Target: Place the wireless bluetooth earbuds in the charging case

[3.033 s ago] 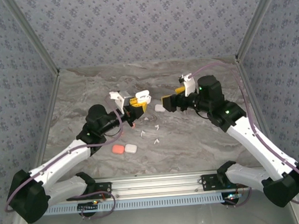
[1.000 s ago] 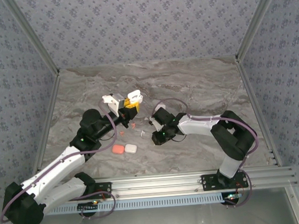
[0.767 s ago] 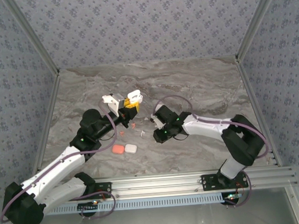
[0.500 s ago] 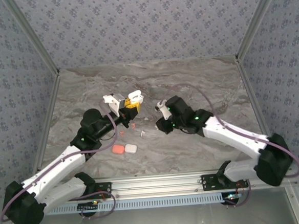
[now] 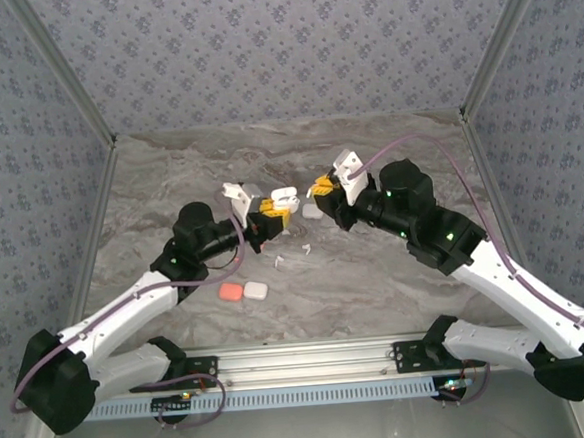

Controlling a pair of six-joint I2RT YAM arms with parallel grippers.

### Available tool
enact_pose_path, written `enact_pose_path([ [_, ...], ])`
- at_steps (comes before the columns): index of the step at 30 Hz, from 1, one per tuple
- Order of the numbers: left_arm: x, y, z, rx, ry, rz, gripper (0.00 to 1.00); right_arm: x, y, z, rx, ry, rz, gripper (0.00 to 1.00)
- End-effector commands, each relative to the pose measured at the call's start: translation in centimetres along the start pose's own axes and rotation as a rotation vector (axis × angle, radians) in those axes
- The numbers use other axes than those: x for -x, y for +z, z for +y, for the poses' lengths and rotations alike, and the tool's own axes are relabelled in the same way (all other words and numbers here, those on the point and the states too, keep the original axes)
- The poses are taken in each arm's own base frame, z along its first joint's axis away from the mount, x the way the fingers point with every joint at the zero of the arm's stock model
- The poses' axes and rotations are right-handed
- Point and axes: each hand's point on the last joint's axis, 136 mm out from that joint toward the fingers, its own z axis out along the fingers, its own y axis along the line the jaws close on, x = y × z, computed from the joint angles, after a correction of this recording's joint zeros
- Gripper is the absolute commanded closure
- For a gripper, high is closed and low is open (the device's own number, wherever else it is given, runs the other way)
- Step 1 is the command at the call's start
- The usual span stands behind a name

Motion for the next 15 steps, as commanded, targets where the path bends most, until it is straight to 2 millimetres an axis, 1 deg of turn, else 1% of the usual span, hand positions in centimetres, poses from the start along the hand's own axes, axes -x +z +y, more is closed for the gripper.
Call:
enact_pose_path([
  [1, 3.1, 0.3, -2.3, -0.102, 0.042, -0.072, 1.0, 1.3, 0.7, 1.2, 0.051, -0.066, -0.038, 0.8],
  [2, 3.0, 0.4, -2.3, -0.106, 0.041, -0.068, 1.0, 1.9, 0.8, 1.3, 0.053, -0.075, -0.043, 0.8],
  [3, 3.0, 0.4, -2.4, -0.111, 0.043, -0.067, 1.0, 2.0, 0.9, 1.4, 0.057, -0.079, -0.039, 0.8],
  [11, 2.9, 0.8, -2.7, -0.133, 0.042, -0.054, 1.0, 1.0, 2.7, 1.9, 0.084, -0.087, 0.005, 0.8],
  [15, 2.8, 1.0, -2.7, -0.135, 0.042, -0.051, 1.0, 0.6, 3.1, 2.0, 0.089, -0.087, 0.018, 0.8],
])
